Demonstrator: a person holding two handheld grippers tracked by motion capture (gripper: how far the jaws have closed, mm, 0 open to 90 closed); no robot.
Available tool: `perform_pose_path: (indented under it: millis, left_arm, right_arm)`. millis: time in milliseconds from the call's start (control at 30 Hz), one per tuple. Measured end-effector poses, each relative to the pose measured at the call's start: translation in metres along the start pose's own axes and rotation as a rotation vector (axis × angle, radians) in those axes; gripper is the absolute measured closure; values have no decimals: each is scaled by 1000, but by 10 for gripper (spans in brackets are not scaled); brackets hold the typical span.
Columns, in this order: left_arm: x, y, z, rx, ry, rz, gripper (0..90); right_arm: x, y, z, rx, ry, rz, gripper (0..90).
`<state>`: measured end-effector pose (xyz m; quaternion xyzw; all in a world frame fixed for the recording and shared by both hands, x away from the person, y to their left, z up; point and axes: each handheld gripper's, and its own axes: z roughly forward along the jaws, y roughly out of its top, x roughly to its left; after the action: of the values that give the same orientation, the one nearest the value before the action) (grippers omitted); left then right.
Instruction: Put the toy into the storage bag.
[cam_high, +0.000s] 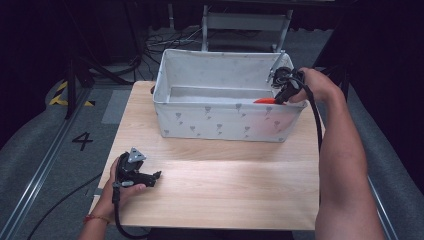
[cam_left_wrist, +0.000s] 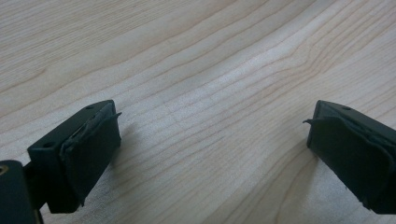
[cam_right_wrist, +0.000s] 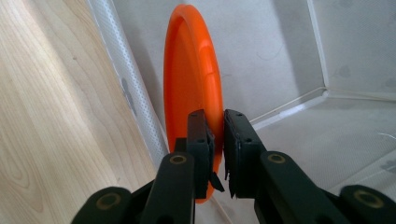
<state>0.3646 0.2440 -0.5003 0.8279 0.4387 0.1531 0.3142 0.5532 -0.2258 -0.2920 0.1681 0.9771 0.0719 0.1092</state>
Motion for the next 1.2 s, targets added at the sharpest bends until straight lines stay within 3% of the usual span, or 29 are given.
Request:
perform_pose_path:
  millis: [333,467,500,533,700,833,967,1200]
  left_arm:
    - [0,0,0,0,1,-4,33]
    - [-1,0,0,-1,2,-3,34]
    - [-1,0,0,-1,2,-3,34]
    - [0,0,0,0,2,-2,35]
    - [-1,0,0,0,2,-3,35]
    - [-1,0,0,-1,2,-2,35]
    - [-1,-1,0,-1,3,-3,35]
    - [-1,0,0,-1,2,-7,34]
  right_arm:
    - [1,-8,-7,-29,-18,19,770]
    - [5,-18,-15,-135,-28,48,707]
    - [5,-18,-15,-135,-28,48,707]
    - [8,-23,-20,-187,-34,49,685]
    - [14,-29,-27,-249,-63,82,614]
    - [21,-36,-34,-337,-93,130,537]
    - [27,-44,-40,-385,-147,175,483]
    - [38,-57,-49,-441,-190,216,414]
